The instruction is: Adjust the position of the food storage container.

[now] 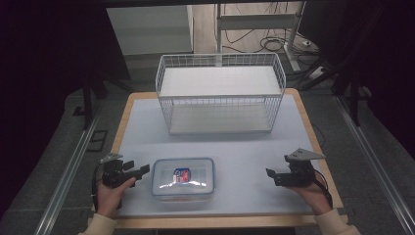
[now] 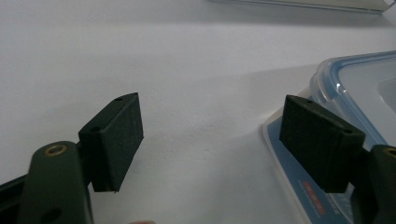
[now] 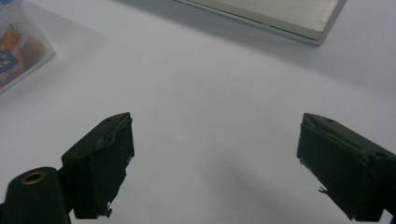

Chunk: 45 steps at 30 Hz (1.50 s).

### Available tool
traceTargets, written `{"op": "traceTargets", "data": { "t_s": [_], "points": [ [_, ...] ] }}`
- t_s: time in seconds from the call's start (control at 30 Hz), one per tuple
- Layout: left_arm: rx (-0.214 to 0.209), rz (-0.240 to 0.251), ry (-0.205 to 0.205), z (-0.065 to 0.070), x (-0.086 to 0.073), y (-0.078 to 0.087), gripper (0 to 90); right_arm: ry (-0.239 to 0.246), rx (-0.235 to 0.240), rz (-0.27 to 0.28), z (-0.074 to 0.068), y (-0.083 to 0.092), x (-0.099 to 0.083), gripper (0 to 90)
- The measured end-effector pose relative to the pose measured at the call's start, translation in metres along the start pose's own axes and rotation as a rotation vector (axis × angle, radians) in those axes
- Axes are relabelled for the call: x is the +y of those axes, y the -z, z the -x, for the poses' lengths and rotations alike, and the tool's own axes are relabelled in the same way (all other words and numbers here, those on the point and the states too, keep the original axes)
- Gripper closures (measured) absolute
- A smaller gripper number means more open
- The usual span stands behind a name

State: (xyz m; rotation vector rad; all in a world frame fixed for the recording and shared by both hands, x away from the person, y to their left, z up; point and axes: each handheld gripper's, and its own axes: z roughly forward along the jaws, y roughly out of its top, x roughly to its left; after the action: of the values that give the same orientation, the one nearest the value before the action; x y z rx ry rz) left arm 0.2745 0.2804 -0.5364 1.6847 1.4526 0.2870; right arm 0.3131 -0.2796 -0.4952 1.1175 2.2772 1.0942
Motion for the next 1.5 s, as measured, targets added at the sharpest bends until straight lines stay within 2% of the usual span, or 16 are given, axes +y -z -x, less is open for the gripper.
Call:
{"op": "traceTargets", "data": {
  "t_s": [0.23, 0.4, 0.43, 0.47, 0.5, 0.53, 0.77, 0.9, 0.97, 1.13, 1.37, 1.43, 1.47, 1.5],
  "points": [
    [0.01, 0.013, 0.009, 0.002, 0.001, 0.004, 24.0, -0.003, -0.003, 0.006, 0.0, 0.002, -0.002, 11.1],
    [-0.001, 0.004, 0.007, 0.006, 0.001, 0.006, 30.7, 0.021, -0.004, 0.01, -0.005, 0.003, -0.001, 11.1],
    [-0.002, 0.003, 0.005, 0.007, 0.001, 0.007, 37.9, 0.027, -0.009, 0.003, -0.006, 0.003, -0.001, 11.1],
    [-0.005, -0.001, -0.001, 0.007, 0.001, 0.008, 37.9, 0.027, -0.009, 0.003, -0.006, 0.003, -0.001, 11.1],
    [-0.014, -0.003, -0.006, 0.008, 0.002, 0.01, 42.8, 0.026, -0.011, 0.002, -0.006, 0.003, -0.001, 11.1],
    [-0.019, -0.001, -0.021, 0.009, 0.003, 0.014, 54.1, 0.017, -0.013, 0.001, -0.004, 0.002, -0.002, 11.2],
    [-0.056, -0.012, -0.058, 0.015, 0.003, 0.026, 83.9, 0.012, -0.02, -0.001, -0.003, 0.003, -0.002, 11.4],
    [-0.092, -0.028, -0.067, 0.02, -0.003, 0.034, 87.2, 0.018, -0.018, -0.006, -0.004, 0.003, -0.003, 11.5],
    [-0.095, -0.033, -0.071, 0.022, -0.005, 0.035, 88.2, 0.021, -0.016, -0.008, -0.005, 0.002, -0.003, 11.8],
    [-0.107, -0.087, -0.105, 0.032, -0.019, 0.039, 89.4, 0.028, -0.013, -0.015, -0.006, 0.001, -0.003, 11.8],
    [-0.132, -0.127, -0.117, 0.039, -0.031, 0.041, 89.5, 0.025, -0.016, -0.012, -0.006, 0.001, -0.003, 11.8],
    [-0.145, -0.136, -0.12, 0.041, -0.032, 0.041, 89.5, 0.025, -0.015, -0.014, -0.006, 0.001, -0.003, 11.8],
    [-0.166, -0.136, -0.11, 0.043, -0.034, 0.039, 89.5, 0.026, -0.013, -0.011, -0.007, 0.001, -0.003, 11.8],
    [-0.166, -0.136, -0.11, 0.043, -0.034, 0.039, 89.5, 0.026, -0.013, -0.011, -0.007, 0.001, -0.003, 11.8]
  ]
}}
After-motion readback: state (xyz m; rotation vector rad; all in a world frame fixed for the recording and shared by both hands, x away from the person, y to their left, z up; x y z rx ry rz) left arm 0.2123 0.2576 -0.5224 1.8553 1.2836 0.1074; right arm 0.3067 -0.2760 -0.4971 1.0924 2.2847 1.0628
